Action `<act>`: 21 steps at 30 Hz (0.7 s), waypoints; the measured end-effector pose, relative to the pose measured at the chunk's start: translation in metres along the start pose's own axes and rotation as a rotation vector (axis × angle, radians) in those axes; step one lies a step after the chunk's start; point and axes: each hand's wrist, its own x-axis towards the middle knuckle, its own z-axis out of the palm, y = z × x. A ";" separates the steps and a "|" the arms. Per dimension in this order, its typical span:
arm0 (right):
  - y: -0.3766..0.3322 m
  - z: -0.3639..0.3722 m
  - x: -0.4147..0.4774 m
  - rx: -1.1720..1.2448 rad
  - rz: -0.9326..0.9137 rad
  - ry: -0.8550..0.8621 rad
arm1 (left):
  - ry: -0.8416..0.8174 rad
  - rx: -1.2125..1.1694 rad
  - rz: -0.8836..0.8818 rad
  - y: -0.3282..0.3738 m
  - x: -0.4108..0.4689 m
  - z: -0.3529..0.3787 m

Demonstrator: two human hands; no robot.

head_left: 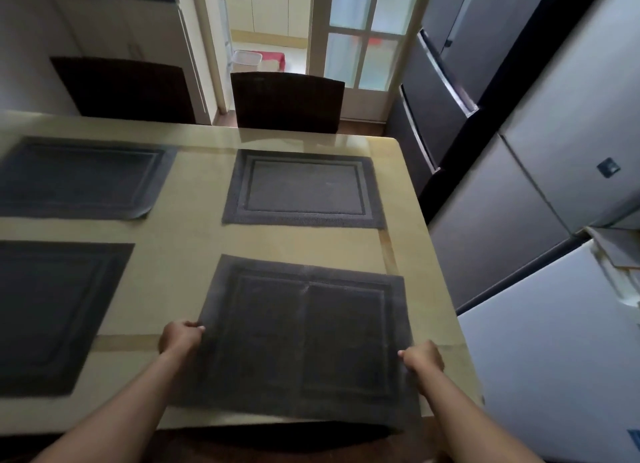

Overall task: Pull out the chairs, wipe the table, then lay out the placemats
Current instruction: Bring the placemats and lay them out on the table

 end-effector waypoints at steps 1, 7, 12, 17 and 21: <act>0.000 0.000 0.000 0.037 0.009 0.014 | 0.011 -0.022 0.004 0.000 0.001 0.001; -0.010 -0.009 -0.001 0.160 -0.086 0.108 | 0.048 -0.145 0.049 -0.004 -0.001 0.001; -0.034 -0.020 0.008 0.211 -0.158 0.148 | 0.042 -0.237 0.049 -0.001 0.010 0.003; -0.043 -0.021 0.023 0.204 -0.176 0.108 | 0.062 -0.268 -0.003 -0.001 0.009 0.011; -0.033 -0.013 0.027 0.150 -0.172 0.066 | 0.062 -0.234 -0.012 -0.008 0.011 0.012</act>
